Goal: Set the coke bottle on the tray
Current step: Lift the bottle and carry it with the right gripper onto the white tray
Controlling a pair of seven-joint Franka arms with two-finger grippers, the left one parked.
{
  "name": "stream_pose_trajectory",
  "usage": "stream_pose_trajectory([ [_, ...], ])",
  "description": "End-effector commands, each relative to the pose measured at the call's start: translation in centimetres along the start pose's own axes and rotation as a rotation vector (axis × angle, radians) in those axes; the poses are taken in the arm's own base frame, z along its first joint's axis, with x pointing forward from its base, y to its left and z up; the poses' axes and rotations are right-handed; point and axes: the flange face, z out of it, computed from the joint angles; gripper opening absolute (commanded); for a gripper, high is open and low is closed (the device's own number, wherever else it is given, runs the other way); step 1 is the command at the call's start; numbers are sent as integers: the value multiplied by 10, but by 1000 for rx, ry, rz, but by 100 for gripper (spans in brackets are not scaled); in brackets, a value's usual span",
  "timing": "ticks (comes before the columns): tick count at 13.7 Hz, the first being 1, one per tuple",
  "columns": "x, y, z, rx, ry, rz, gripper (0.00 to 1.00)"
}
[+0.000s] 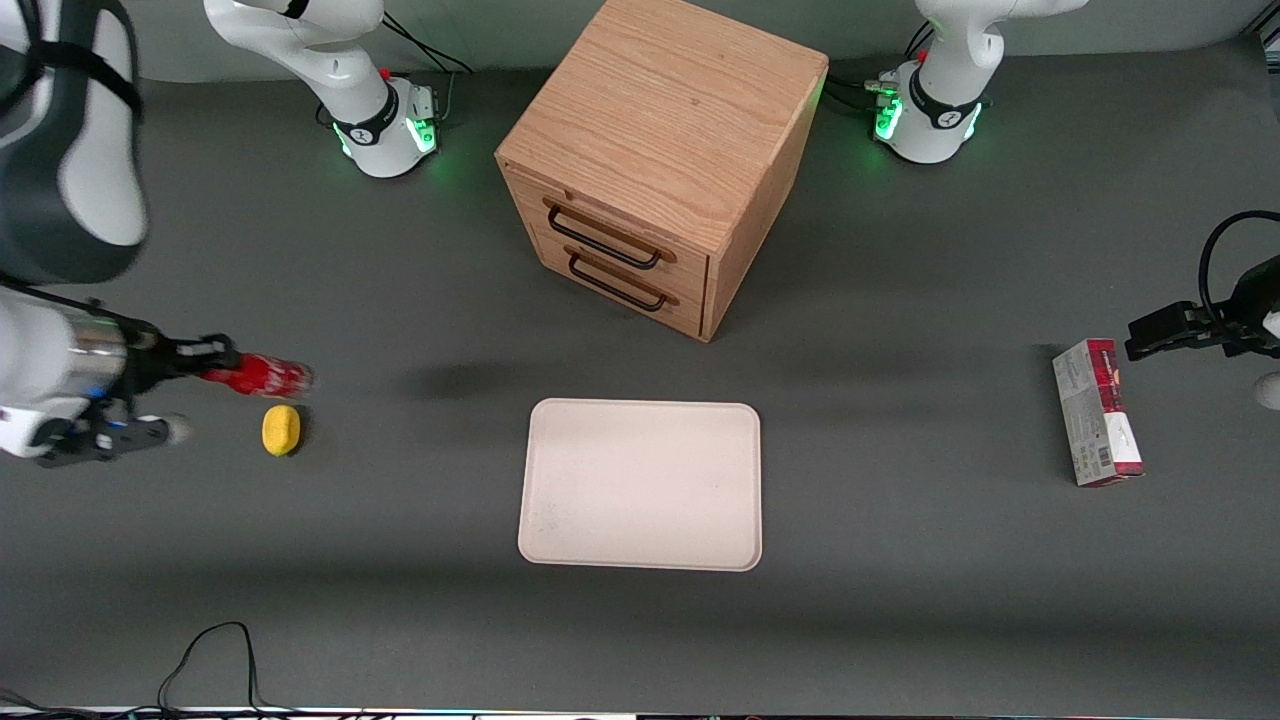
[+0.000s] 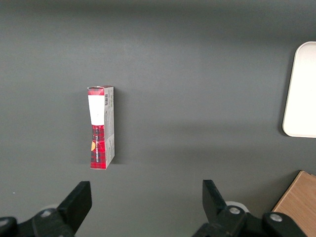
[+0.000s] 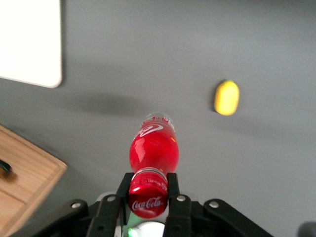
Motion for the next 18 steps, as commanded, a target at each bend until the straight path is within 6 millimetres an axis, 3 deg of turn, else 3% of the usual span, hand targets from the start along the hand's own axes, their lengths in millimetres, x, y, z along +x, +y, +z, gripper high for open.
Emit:
stream_pose_trajectory([
  [1, 23, -56, 0, 35, 56, 81, 0],
  [5, 67, -151, 29, 73, 155, 139, 0],
  [7, 79, -167, 41, 88, 195, 155, 0],
  [10, 113, -196, 91, 58, 264, 189, 0],
  [11, 120, -217, 110, 46, 287, 204, 0],
  [15, 134, -234, 142, 31, 320, 241, 0],
  [18, 138, -236, 151, 32, 322, 242, 0],
])
